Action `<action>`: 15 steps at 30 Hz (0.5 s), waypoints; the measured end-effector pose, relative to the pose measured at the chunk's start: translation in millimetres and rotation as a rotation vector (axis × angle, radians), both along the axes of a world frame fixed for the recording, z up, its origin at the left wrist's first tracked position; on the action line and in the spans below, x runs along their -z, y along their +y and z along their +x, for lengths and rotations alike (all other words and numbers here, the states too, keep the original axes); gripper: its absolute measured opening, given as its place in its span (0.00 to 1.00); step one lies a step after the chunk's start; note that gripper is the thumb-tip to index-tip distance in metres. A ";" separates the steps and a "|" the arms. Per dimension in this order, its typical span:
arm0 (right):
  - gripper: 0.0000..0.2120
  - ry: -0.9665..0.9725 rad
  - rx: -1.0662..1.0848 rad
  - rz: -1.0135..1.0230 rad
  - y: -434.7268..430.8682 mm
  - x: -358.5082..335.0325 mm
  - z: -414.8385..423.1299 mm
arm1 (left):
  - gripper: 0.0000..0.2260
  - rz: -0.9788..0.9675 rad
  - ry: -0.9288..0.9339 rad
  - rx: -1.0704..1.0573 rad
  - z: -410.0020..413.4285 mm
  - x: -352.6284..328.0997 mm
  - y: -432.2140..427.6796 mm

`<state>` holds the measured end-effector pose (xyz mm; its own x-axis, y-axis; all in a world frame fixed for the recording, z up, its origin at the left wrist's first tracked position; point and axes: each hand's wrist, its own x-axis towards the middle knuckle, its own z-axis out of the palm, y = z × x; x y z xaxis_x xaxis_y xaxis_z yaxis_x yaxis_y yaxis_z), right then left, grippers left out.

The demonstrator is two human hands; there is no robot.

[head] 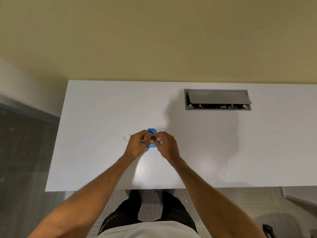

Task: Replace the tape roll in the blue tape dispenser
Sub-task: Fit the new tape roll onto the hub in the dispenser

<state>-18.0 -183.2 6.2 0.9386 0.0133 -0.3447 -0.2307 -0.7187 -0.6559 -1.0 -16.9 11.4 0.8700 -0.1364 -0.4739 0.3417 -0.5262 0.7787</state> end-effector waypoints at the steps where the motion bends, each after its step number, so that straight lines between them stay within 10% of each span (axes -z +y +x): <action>1: 0.14 0.013 -0.011 0.025 -1.1 -0.5 -0.7 | 0.08 0.011 -0.003 0.004 -0.5 0.6 -0.2; 15: 0.30 0.148 -0.101 -0.357 -48.2 14.8 1.6 | 0.07 0.063 0.000 -0.005 0.0 6.2 -3.7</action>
<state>-16.5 -231.3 -8.6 0.8785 -0.0423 -0.4759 -0.2207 -0.9194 -0.3256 -1.0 -20.6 5.2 0.8706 -0.1020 -0.4813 0.3442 -0.5728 0.7439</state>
